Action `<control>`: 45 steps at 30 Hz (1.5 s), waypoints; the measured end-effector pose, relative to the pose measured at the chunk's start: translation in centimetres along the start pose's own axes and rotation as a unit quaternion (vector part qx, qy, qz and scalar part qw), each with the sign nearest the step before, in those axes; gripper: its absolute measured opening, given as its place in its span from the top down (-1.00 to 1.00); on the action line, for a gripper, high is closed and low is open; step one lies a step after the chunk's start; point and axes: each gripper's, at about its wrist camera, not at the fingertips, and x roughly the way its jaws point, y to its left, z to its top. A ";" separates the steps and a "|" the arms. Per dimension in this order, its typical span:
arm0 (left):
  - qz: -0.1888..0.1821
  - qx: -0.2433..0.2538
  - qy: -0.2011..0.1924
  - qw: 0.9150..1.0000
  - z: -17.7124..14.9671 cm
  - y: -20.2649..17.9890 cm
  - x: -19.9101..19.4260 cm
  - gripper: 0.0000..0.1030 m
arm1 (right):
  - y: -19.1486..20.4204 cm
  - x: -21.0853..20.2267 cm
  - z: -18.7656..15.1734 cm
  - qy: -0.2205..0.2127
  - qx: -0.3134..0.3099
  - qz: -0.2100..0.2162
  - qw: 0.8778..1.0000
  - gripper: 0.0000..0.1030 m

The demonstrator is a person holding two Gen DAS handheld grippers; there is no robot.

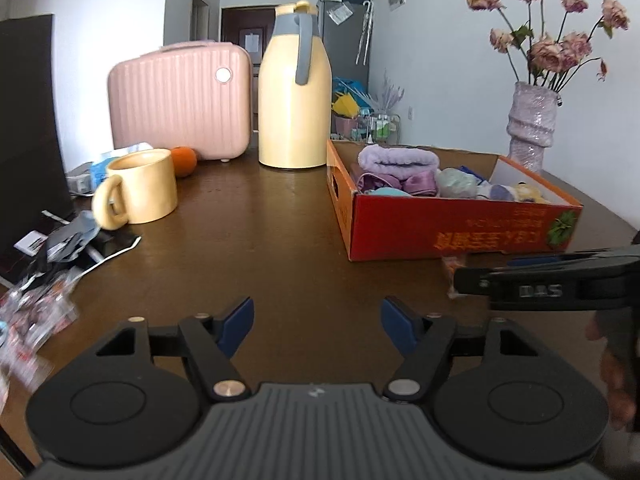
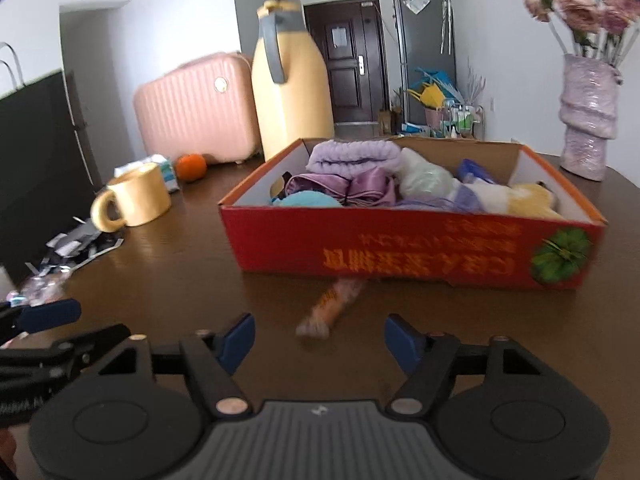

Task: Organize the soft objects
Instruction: 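Grasp the small wrapped snack with the right tool, then carry the snack with the right tool over the box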

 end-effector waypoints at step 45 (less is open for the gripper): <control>-0.056 0.024 -0.043 0.997 -1.6 -9.5 -10.5 0.88 | -5.2 -19.7 -9.2 -0.104 0.015 -0.009 0.994 0.75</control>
